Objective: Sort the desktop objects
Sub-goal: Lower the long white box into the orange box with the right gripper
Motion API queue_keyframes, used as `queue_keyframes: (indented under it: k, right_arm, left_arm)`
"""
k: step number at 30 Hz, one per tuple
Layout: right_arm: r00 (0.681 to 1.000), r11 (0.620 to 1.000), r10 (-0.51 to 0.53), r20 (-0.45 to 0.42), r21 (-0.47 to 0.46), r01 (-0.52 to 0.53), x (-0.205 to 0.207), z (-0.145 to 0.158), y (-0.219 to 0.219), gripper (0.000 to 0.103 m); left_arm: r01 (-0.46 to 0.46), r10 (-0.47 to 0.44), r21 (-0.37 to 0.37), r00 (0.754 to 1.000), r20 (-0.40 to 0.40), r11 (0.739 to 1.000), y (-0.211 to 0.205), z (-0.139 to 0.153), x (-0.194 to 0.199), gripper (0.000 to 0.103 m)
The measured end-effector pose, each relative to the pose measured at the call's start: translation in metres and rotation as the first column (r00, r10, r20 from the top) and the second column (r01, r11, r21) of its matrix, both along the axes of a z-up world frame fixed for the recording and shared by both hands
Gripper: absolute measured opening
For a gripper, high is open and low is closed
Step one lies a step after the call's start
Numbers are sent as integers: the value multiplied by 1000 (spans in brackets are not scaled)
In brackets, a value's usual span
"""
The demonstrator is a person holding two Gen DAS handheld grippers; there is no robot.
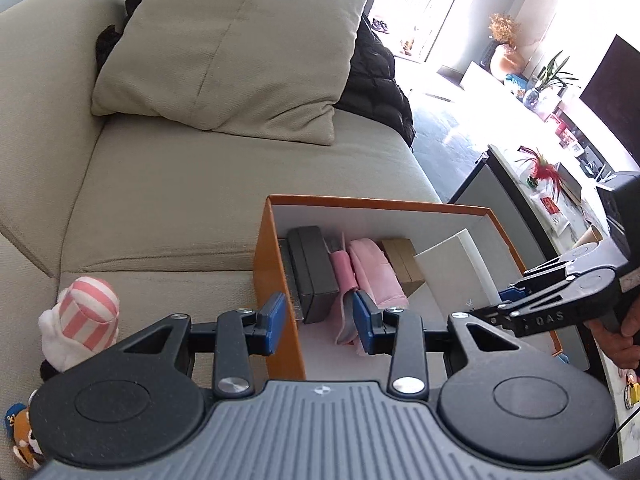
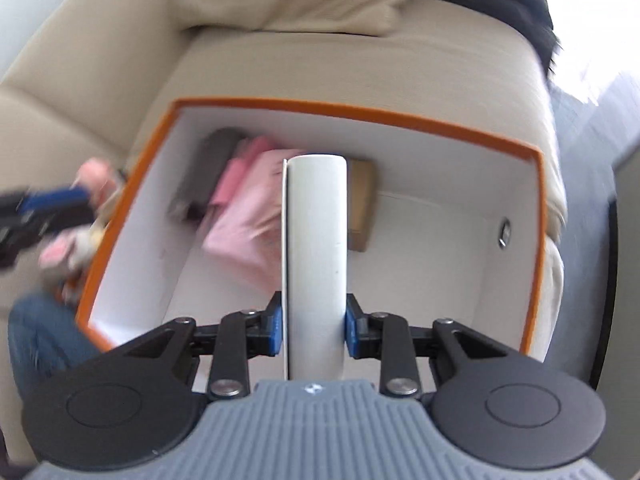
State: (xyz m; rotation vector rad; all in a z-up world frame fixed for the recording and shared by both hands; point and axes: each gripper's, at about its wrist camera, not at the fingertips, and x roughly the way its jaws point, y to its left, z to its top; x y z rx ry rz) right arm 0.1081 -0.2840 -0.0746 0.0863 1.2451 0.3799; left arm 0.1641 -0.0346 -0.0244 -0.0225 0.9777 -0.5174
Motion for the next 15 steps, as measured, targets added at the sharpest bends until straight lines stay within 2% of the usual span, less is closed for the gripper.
queue_keyframes:
  k: [2, 4, 6, 8, 11, 13, 15]
  right_arm:
    - [987, 988, 151, 52, -40, -149, -8, 12, 13, 31]
    - [951, 952, 300, 78, -86, -293, -10, 18, 27, 31]
    - [900, 902, 428, 84, -103, -419, -12, 24, 35, 31]
    - [831, 833, 551, 75, -113, -542, -12, 24, 44, 31]
    - [754, 744, 657, 11, -174, -645, -11, 14, 63, 31]
    - [729, 710, 684, -21, -210, -672, -8, 6, 71, 31]
    - [702, 681, 710, -46, -206, -702, -8, 4, 72, 31]
  left_arm:
    - [-1, 1, 0, 1000, -6, 1000, 3, 0, -1, 42]
    - [-1, 1, 5, 1000, -13, 1000, 6, -2, -1, 42]
    - [2, -1, 15, 1000, -20, 1000, 8, -3, -2, 42]
    - [-1, 1, 15, 1000, -25, 1000, 9, -5, -3, 42]
    - [-7, 7, 8, 999, -43, 1000, 12, -8, -3, 42]
    - [-4, 5, 13, 999, -46, 1000, 12, -8, -5, 42]
    - [4, -3, 20, 999, -48, 1000, 13, -9, -7, 42]
